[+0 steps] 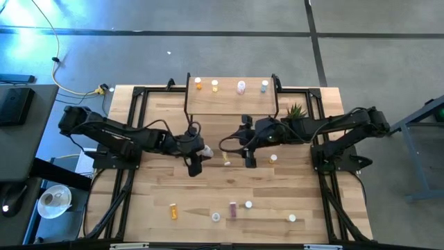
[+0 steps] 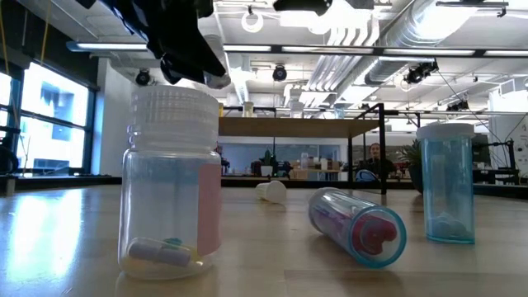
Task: Pick and place medicine bottles onto shelf by color
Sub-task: Put the top white pill bottle on the shelf aligned with the other white pill bottle
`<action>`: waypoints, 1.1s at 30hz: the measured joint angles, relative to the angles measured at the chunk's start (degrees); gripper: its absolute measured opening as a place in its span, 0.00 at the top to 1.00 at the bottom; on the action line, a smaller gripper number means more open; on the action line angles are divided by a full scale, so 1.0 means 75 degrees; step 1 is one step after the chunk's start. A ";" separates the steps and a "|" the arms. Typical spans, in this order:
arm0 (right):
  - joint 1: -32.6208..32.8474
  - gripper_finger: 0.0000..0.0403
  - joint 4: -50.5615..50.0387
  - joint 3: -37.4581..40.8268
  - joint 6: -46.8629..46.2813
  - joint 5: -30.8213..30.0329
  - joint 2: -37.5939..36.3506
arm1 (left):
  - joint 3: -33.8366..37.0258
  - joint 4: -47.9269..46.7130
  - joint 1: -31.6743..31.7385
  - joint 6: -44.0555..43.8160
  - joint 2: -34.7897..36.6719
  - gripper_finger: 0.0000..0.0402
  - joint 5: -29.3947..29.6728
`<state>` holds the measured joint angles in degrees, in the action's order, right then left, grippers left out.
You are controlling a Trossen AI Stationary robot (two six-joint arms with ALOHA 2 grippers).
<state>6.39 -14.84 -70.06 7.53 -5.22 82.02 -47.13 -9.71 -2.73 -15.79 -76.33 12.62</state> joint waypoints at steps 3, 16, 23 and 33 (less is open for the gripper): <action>-0.0001 0.47 0.0308 0.0006 0.0243 0.0044 0.0206 | 0.0000 0.0161 -0.0061 0.0011 -0.0128 0.64 0.0003; -0.0052 0.47 0.1901 0.0009 0.0198 0.0630 0.1412 | 0.0000 0.0543 -0.0302 0.0536 -0.0357 0.64 0.0288; -0.0059 0.47 0.2386 0.0009 0.0055 0.0597 0.1855 | 0.0000 0.0541 -0.0299 0.0734 -0.0357 0.64 0.0288; -0.0201 0.47 0.2657 0.0009 -0.0175 0.0622 0.2177 | 0.0000 0.0710 -0.0289 0.1067 -0.0357 0.64 0.0296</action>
<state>4.89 5.09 -70.00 6.22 -0.56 98.35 -47.13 -4.39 -4.90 -7.79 -79.00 14.84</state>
